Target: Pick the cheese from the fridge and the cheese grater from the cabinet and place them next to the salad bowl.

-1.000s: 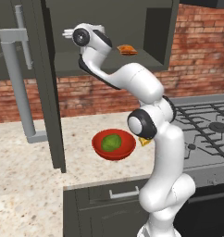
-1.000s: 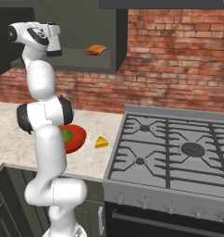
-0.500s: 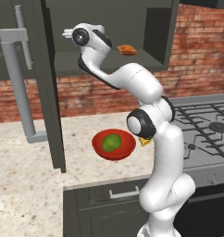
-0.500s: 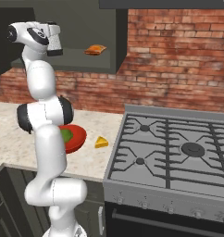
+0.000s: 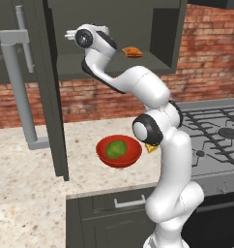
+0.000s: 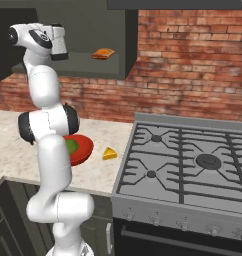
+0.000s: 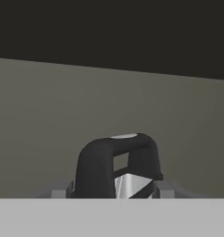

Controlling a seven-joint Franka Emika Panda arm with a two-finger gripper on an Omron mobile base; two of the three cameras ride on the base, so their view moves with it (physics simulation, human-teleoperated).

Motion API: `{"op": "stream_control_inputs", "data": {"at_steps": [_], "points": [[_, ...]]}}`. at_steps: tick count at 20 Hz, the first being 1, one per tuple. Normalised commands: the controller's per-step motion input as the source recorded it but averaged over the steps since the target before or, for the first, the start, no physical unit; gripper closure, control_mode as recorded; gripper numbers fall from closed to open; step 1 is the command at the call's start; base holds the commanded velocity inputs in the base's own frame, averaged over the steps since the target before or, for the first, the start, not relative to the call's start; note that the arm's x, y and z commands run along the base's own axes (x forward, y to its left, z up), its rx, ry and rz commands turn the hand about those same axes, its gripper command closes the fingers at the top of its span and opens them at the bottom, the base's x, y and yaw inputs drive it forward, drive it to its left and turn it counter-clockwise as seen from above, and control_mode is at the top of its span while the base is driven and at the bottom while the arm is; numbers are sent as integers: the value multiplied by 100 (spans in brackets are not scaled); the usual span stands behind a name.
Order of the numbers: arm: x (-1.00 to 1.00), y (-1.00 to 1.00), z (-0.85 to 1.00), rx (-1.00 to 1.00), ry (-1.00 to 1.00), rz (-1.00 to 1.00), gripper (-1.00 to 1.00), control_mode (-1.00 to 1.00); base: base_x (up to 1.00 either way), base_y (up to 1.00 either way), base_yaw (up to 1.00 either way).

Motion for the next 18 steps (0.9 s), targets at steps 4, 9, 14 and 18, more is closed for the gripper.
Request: {"op": "stream_control_inputs", "data": {"at_steps": [4,9,14,18], "points": [[-34,0,0,0,0,0,100,-100,0,0,0],[-32,-1,0,0,0,0,100,-100,0,0,0],[-26,0,0,0,0,0,100,-100,0,0,0],[-25,0,0,0,0,0,100,-100,0,0,0]]}}
